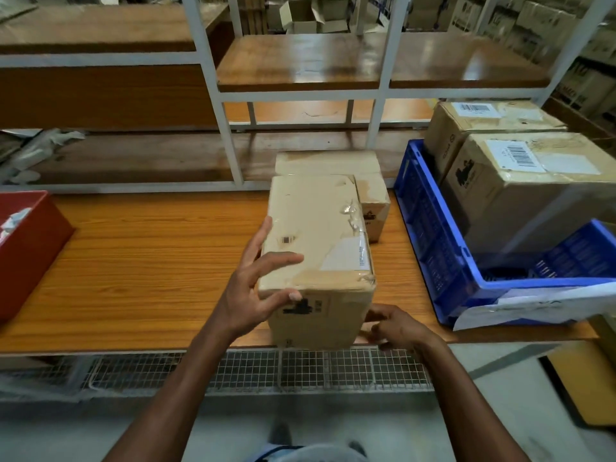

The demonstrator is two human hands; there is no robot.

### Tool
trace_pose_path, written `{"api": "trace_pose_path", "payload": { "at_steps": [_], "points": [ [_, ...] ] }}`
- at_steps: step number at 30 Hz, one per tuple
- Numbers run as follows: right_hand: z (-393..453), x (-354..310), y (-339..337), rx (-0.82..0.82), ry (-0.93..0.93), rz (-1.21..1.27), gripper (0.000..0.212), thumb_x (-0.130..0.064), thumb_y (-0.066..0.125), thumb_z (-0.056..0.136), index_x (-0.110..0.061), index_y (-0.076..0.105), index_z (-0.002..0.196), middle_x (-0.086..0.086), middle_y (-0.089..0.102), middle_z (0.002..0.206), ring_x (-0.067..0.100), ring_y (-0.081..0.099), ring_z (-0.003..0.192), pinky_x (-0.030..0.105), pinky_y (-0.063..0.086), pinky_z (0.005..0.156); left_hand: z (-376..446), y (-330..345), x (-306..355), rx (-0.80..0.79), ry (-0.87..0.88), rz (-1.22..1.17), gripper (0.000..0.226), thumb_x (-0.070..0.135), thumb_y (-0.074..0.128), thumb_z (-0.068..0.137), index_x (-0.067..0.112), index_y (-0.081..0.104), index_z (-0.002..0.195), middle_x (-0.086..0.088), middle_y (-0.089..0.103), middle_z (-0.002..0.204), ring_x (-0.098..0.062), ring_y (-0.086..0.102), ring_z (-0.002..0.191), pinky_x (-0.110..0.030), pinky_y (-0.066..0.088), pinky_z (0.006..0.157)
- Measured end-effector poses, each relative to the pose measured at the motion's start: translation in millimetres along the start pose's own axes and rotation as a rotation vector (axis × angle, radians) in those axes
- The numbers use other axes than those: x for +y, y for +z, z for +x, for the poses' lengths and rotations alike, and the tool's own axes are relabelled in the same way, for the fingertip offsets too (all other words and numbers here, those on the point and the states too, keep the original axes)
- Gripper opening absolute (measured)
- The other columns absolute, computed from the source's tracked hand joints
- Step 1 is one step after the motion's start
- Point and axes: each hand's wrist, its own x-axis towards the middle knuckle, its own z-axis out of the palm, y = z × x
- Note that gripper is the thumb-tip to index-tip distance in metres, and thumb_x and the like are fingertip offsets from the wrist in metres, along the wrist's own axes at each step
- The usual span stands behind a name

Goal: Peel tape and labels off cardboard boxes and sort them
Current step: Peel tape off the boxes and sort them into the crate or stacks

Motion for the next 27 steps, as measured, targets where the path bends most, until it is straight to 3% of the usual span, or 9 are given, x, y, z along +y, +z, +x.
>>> {"api": "trace_pose_path", "payload": {
  "at_steps": [2,4,6,9,11,14,20,24,27],
  "points": [
    [2,-4,-5,0.074,-0.05,0.097,0.03,-0.017,0.057,0.105,-0.038,0.071,0.121,-0.005,0.072,0.126,0.022,0.07,0.109,0.047,0.06,0.095,-2,1,-1,0.045,-0.024,0.012,0.056,0.052,0.077,0.076,0.038,0.065,0.129,0.009,0.009,0.172,0.008,0.013,0.152,-0.006,0.046,0.095],
    [4,-15,-8,0.138,-0.117,0.184,0.025,-0.036,0.06,0.104,-0.039,0.069,0.127,-0.009,0.071,0.127,0.017,0.07,0.11,0.05,0.058,0.097,-1,2,-6,0.053,-0.013,0.071,0.075,0.057,0.075,0.076,0.041,0.049,0.144,0.011,0.01,0.172,0.001,0.014,0.155,-0.021,0.042,0.11],
    [5,-31,-12,0.206,-0.18,0.248,0.035,-0.049,0.06,0.101,-0.037,0.064,0.134,-0.008,0.069,0.132,0.016,0.069,0.111,0.051,0.057,0.1,2,3,-10,0.056,-0.043,0.009,0.092,0.056,0.076,0.076,0.038,0.033,0.155,0.012,0.013,0.171,-0.008,0.02,0.155,-0.042,0.042,0.115],
    [5,-56,-20,0.299,-0.279,0.35,0.057,-0.066,0.058,0.091,-0.037,0.059,0.14,-0.007,0.063,0.141,0.018,0.066,0.118,0.052,0.054,0.103,4,2,-14,0.073,-0.101,-0.198,0.101,0.049,0.082,0.071,0.036,0.029,0.157,-0.002,0.03,0.164,-0.025,0.044,0.144,-0.056,0.054,0.101],
    [3,-73,-27,0.357,-0.356,0.386,0.059,-0.068,0.054,0.093,-0.039,0.054,0.145,-0.01,0.056,0.146,0.018,0.061,0.123,0.049,0.053,0.103,6,2,-15,0.089,-0.128,-0.295,0.102,0.045,0.084,0.067,0.031,0.033,0.154,-0.005,0.043,0.153,-0.029,0.051,0.135,-0.052,0.058,0.095],
    [-1,-95,-39,0.424,-0.469,0.422,0.05,-0.062,0.048,0.101,-0.037,0.052,0.144,-0.014,0.054,0.141,0.013,0.054,0.127,0.041,0.05,0.098,14,1,-13,0.113,-0.171,-0.419,0.106,0.033,0.082,0.065,0.027,0.029,0.156,0.003,0.052,0.148,-0.022,0.054,0.134,-0.035,0.057,0.092],
    [0,-116,-59,0.449,-0.532,0.42,0.053,-0.061,0.05,0.1,-0.033,0.046,0.144,-0.005,0.059,0.135,0.009,0.058,0.119,0.026,0.044,0.08,34,-4,-17,0.002,-0.289,-0.573,0.11,0.026,0.079,0.065,0.036,0.022,0.158,0.002,0.058,0.147,-0.024,0.059,0.13,-0.032,0.056,0.089],
    [3,-108,-64,0.518,-0.493,0.44,0.055,-0.062,0.067,0.089,-0.033,0.051,0.133,-0.004,0.061,0.129,0.016,0.061,0.119,0.048,0.055,0.097,43,-8,-25,0.058,-0.322,-0.558,0.095,0.031,0.078,0.069,0.035,0.036,0.154,0.006,0.067,0.132,-0.021,0.064,0.117,-0.032,0.056,0.087],
    [0,-102,-59,0.615,-0.465,0.448,0.056,-0.071,0.068,0.078,-0.039,0.052,0.12,-0.006,0.06,0.123,0.015,0.061,0.115,0.055,0.055,0.099,43,-2,-38,0.215,-0.381,-0.431,0.069,0.058,0.068,0.081,0.029,0.053,0.142,0.01,0.068,0.123,-0.017,0.061,0.117,-0.035,0.051,0.094]
  ]
}}
